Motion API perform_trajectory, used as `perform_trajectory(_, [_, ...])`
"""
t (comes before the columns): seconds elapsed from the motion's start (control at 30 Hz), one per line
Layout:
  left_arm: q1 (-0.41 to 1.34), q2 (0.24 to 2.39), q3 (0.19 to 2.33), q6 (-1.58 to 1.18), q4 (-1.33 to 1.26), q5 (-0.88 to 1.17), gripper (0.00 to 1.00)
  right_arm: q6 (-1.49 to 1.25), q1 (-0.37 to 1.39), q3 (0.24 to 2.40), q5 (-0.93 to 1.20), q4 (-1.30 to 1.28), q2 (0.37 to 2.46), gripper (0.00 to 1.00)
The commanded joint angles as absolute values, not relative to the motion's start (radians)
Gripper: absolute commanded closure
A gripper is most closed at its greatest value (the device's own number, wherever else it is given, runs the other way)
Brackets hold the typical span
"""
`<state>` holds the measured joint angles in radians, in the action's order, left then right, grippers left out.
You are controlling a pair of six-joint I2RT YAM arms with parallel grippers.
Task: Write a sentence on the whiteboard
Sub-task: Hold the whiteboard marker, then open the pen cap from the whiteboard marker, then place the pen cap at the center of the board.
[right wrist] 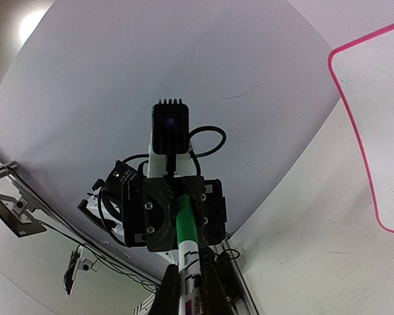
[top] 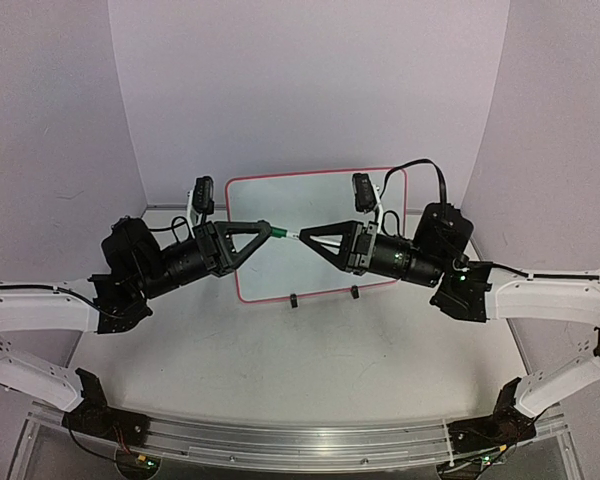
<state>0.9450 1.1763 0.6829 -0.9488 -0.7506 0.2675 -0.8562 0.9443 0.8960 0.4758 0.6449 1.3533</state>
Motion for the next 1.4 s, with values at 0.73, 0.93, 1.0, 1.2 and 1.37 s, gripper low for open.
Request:
perform_trajectory(0.73, [0.777,0.977,0.669,-0.965,-0.266,0.084,1.0,-0.792,0.942,0.788,0.416,0.602,1.227,1.0])
perform_trajectory(0.93, [0.756,0.96,0.662,-0.914,0.188,0.072,1.0,-0.694,0.943,0.842,0.36,0.366,1.193,1.0])
perform_trajectory(1.0, [0.749,0.973,0.653,-0.893,0.256,0.078,1.0,-0.672,0.943,0.864,0.334,0.301,1.189,1.0])
perform_trajectory(1.2, [0.727,1.111,0.654,-0.815,0.328,0.134,1.0,-0.656,0.943,0.875,0.301,0.211,1.201,1.0])
perform_trajectory(1.37, [0.705,1.256,0.666,-0.78,0.277,0.182,1.0,-0.674,0.944,0.865,0.305,0.209,1.234,1.0])
